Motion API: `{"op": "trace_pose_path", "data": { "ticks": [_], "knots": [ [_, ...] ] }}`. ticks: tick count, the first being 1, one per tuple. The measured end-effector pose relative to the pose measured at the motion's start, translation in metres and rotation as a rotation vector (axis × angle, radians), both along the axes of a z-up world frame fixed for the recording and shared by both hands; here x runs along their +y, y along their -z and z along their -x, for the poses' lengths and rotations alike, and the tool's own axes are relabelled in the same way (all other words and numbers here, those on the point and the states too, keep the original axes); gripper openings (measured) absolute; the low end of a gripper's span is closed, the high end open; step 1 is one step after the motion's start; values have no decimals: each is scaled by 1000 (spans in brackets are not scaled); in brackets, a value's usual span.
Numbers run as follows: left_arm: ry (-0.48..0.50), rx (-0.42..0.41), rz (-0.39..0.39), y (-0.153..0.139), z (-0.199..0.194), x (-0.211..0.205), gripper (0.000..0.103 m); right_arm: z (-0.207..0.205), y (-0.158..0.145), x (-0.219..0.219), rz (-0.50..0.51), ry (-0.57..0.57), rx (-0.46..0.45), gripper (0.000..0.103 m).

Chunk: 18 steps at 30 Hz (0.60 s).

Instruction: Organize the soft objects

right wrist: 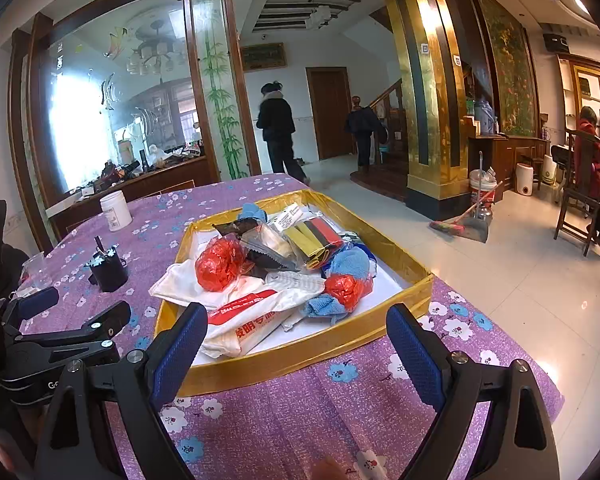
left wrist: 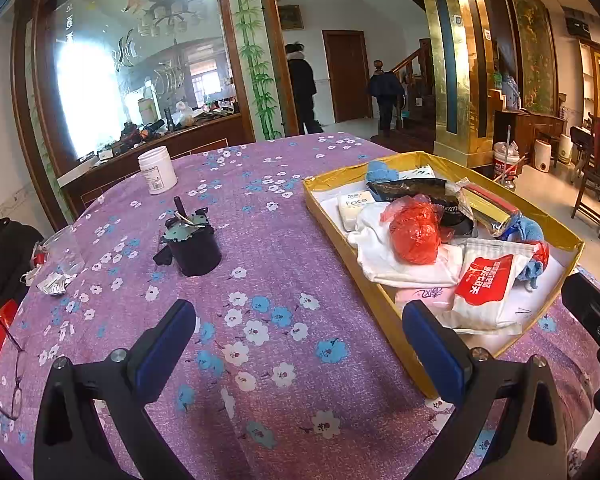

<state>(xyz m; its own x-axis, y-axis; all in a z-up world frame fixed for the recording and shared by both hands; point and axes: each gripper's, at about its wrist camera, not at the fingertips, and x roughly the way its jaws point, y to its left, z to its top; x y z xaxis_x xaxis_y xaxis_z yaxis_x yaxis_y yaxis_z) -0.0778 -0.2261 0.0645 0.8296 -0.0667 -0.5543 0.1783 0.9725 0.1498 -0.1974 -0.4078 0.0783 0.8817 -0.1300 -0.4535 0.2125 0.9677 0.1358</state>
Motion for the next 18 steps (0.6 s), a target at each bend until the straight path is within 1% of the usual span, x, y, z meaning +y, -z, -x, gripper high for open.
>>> {"op": "trace_pose_path", "data": {
  "ticks": [18],
  "knots": [
    [2, 4, 2, 1, 0, 1, 103, 1, 1, 3, 4, -5, 4, 93]
  ]
}}
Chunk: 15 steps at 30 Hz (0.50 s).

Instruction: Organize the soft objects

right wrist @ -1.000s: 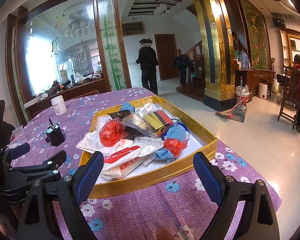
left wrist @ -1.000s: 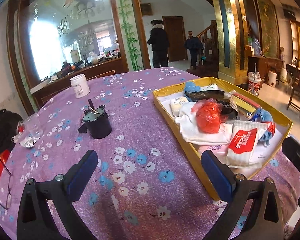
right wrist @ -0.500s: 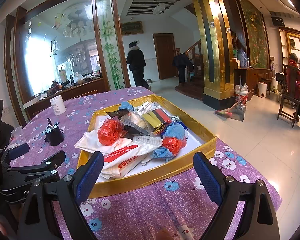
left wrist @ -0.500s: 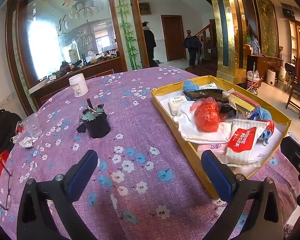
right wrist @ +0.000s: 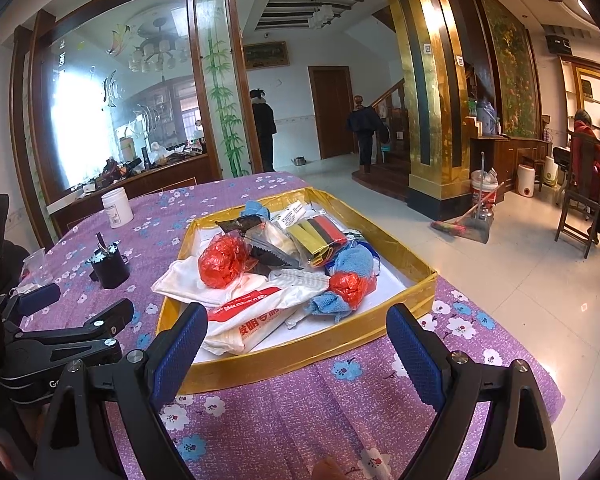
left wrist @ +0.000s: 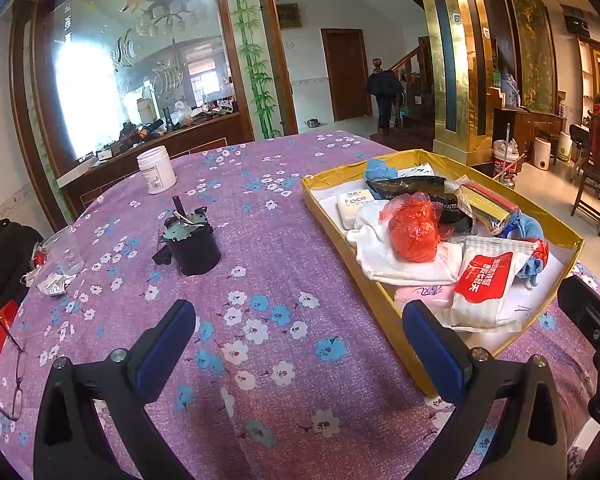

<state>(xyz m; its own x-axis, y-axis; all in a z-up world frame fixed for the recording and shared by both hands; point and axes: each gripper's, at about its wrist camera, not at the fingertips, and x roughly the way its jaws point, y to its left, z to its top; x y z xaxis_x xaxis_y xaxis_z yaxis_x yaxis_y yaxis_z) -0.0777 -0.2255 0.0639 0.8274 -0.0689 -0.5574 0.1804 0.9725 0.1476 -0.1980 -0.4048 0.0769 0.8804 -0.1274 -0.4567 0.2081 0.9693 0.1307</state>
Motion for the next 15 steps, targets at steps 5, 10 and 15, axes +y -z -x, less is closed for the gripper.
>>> {"op": "trace_pose_path", "data": {
  "ticks": [5, 10, 15],
  "knots": [
    [-4, -2, -3, 0, 0, 1, 103, -2, -1, 1, -1, 0, 1, 93],
    [-3, -1, -3, 0, 0, 1, 103, -1, -1, 2, 3, -4, 3, 93],
    [-5, -2, -5, 0, 0, 1, 103, -2, -1, 2, 3, -3, 5, 93]
  ]
}}
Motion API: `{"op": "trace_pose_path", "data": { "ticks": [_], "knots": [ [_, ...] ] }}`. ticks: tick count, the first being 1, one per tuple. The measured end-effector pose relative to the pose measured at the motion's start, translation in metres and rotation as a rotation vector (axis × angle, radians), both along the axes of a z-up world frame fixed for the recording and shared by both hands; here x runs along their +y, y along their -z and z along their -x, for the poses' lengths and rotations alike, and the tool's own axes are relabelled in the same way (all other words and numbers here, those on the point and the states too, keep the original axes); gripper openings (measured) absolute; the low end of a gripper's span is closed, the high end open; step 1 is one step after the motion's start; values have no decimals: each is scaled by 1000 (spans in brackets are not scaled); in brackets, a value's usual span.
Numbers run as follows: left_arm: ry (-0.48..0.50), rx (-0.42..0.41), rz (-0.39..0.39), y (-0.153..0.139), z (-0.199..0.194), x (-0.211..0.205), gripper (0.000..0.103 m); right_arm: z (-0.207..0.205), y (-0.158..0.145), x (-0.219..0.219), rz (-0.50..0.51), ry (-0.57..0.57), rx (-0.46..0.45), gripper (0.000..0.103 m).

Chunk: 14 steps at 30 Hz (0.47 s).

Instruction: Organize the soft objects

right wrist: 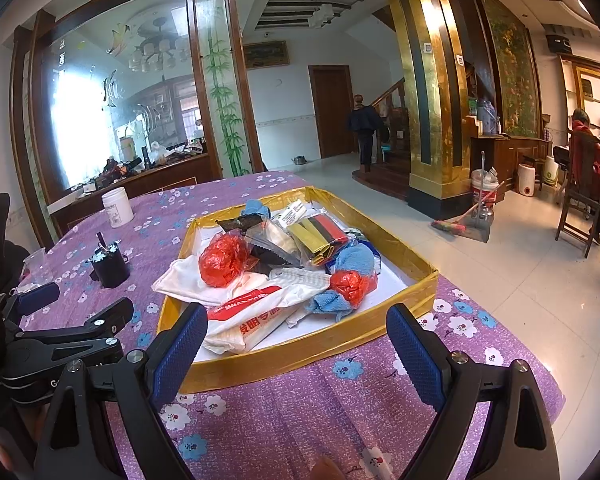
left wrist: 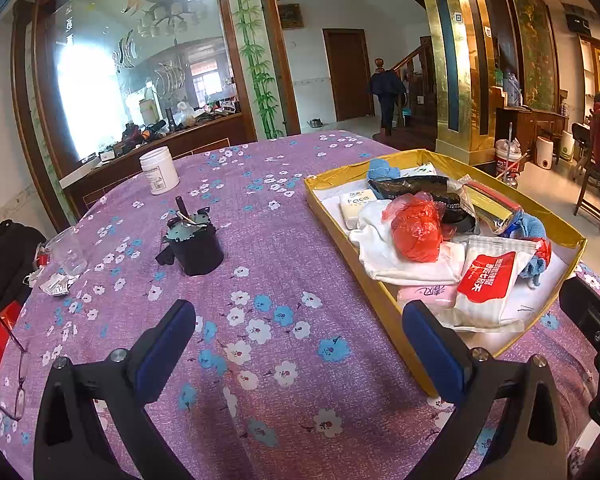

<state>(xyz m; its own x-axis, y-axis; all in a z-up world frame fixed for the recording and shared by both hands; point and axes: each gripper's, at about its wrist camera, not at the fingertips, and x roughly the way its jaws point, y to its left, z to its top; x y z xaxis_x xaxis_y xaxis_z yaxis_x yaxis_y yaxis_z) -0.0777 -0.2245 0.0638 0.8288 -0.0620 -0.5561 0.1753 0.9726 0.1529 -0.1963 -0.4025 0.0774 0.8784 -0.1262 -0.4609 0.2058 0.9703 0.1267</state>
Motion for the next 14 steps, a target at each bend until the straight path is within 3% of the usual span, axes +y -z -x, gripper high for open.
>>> {"op": "trace_pose_path", "data": {
  "ticks": [14],
  "knots": [
    [-6, -18, 23, -3, 1, 10, 103, 0, 0, 0, -1, 1, -1, 93]
  ]
}}
